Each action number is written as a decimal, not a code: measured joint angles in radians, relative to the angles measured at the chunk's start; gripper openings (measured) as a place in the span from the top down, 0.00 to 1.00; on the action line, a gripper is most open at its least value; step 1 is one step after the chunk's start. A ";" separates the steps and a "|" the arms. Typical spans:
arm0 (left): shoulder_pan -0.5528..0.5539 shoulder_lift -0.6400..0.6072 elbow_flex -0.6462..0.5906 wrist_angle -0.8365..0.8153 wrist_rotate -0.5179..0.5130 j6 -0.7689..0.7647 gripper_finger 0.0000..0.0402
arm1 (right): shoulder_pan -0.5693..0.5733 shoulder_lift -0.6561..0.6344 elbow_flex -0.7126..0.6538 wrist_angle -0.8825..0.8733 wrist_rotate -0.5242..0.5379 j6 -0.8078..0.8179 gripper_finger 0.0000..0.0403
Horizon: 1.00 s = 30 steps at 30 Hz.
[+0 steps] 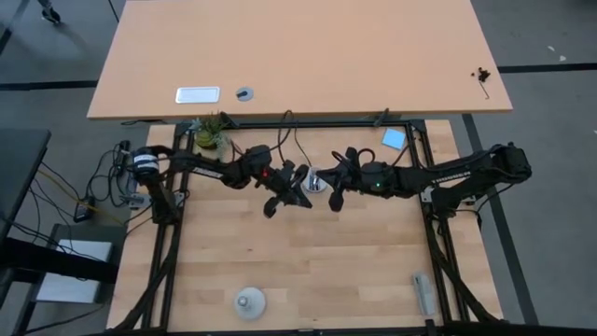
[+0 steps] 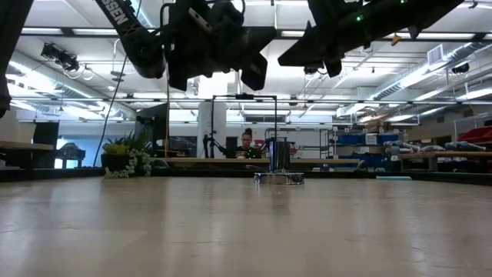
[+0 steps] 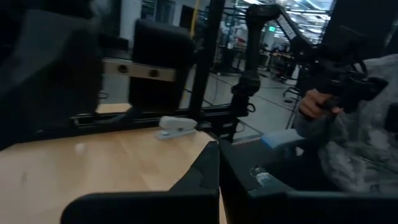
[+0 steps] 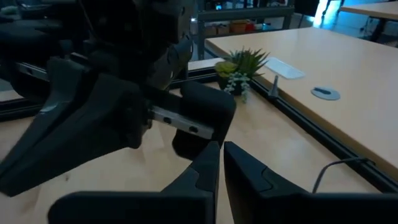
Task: Screw lightbulb
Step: Insert the white lightbulb into the desk lamp
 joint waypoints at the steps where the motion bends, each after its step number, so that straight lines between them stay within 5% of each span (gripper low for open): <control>1: -0.011 0.000 0.000 0.000 0.000 -0.001 1.00 | 0.004 0.000 0.000 0.000 0.000 0.000 0.91; 10: -0.126 0.000 0.000 0.000 -0.008 0.032 1.00 | 0.034 0.000 0.000 0.000 -0.001 0.000 0.86; 20: -0.219 0.000 0.000 -0.004 -0.024 -0.105 0.98 | 0.035 0.000 0.000 0.000 -0.001 -0.018 0.82; 30: -0.294 0.000 0.000 -0.159 -0.193 -0.022 1.00 | 0.035 0.000 0.000 0.000 -0.019 0.006 0.82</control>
